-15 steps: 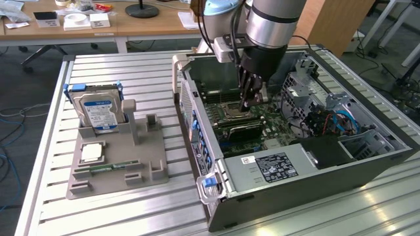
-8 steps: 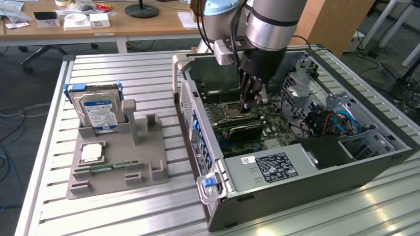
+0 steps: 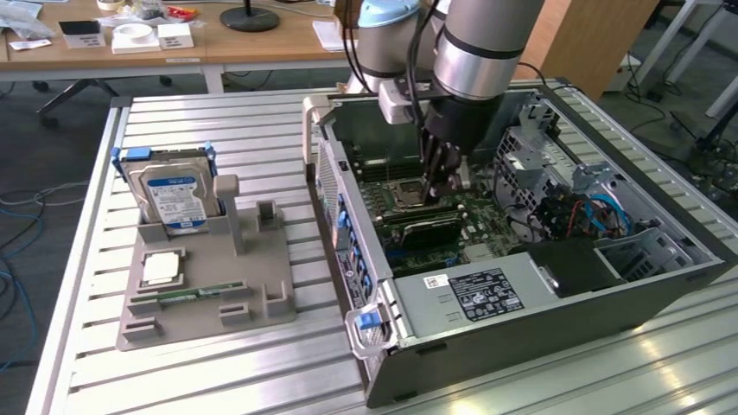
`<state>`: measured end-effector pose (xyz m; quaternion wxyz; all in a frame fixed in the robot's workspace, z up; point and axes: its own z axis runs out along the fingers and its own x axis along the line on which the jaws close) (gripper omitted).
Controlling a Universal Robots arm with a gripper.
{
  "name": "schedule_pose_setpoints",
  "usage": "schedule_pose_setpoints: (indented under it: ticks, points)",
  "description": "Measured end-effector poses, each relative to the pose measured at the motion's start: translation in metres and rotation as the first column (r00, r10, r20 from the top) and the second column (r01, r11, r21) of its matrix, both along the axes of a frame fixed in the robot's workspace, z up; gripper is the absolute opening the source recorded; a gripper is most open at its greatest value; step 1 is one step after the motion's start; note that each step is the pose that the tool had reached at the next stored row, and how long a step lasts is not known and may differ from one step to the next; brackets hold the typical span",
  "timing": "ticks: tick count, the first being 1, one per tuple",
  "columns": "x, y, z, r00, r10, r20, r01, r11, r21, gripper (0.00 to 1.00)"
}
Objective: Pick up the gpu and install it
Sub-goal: 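Press down on the gpu until it lock into place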
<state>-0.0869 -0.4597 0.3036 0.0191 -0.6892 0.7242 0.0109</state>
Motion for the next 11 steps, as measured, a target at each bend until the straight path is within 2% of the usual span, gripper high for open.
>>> schedule_pose_setpoints:
  ticks: [5,11]
  points:
    - [0.000,-0.0001,-0.0009,1.0000,0.000,-0.0002,0.000,1.0000,-0.0003,0.11]
    - [0.000,0.0000,-0.0113,1.0000,0.000,-0.0002,0.000,1.0000,-0.0001,0.11]
